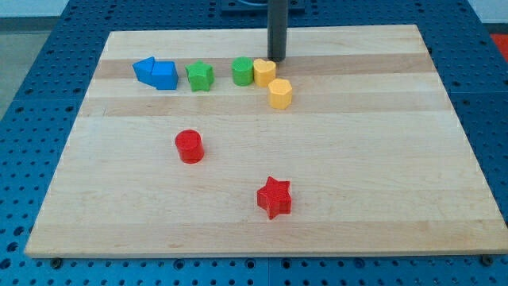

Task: Separate the yellow heart from the green circle

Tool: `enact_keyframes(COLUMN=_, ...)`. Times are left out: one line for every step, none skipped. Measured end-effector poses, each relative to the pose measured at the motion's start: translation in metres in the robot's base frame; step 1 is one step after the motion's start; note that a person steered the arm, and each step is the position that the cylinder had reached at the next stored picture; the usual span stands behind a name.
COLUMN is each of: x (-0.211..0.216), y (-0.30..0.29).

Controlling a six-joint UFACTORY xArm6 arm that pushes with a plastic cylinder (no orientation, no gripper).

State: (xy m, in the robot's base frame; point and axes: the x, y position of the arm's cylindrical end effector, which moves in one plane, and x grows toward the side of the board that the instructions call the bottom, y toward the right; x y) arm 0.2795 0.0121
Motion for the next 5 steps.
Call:
enact_keyframes(x=0.012, y=-0.016)
enact_keyframes(x=0.030, y=-0.017)
enact_keyframes(x=0.054, y=-0.017)
enact_keyframes(x=0.084, y=-0.015)
enact_keyframes(x=0.110, y=-0.015)
